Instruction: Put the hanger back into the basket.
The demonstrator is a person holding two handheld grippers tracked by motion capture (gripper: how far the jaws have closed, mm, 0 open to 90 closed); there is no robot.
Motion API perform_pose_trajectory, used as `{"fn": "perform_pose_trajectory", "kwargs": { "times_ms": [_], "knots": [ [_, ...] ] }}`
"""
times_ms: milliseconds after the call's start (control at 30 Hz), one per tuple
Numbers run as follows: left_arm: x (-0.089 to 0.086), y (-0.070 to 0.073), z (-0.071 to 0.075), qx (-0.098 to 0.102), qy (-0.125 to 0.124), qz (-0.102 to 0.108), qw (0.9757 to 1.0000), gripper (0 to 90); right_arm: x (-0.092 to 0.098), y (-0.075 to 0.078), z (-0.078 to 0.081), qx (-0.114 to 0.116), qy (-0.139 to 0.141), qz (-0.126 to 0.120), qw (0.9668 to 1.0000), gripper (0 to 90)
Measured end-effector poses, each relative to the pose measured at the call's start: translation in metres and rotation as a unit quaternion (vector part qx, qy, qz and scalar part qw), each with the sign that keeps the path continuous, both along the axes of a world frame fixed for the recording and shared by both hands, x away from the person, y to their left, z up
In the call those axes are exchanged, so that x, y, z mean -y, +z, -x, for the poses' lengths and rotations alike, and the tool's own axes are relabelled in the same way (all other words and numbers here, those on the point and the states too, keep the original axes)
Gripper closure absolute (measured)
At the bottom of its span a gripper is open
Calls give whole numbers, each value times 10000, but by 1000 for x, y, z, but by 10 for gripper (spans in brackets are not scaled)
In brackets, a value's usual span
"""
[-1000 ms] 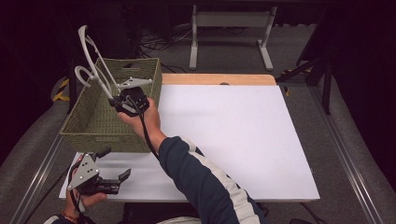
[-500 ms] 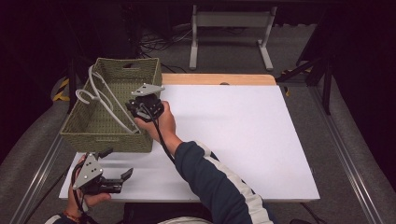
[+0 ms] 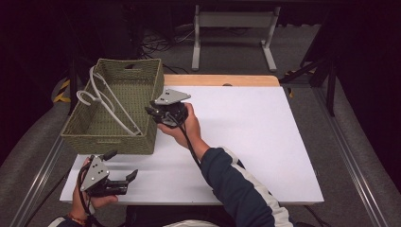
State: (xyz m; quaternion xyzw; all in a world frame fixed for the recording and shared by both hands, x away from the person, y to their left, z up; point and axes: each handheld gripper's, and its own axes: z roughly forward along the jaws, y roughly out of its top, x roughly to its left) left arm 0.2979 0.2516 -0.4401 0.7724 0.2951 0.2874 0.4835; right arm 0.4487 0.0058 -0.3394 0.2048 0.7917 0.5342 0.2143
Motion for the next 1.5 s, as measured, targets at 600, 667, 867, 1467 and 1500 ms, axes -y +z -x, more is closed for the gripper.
{"fn": "perform_pose_trajectory", "kwargs": {
  "times_ms": [600, 667, 867, 1467, 1500],
  "knots": [
    [3, -3, -2, -76, -28, -70, 9999, 56, 65, 10, 24, 563, -36, 367, 9977, 608],
    [4, -3, -3, -87, -45, -90, 9999, 55, 73, 9, 25, 555, -70, 345, 9978, 596],
    [5, -4, -3, -123, -40, -119, 9998, 55, 93, 8, 30, 601, -165, 343, 9975, 580],
    [8, -6, -5, -136, 1, -139, 9998, 46, 142, -3, 42, 592, -458, 351, 9966, 465],
    [8, -6, -5, -136, -11, -133, 9998, 46, 144, -3, 43, 595, -454, 349, 9966, 455]
  ]
}}
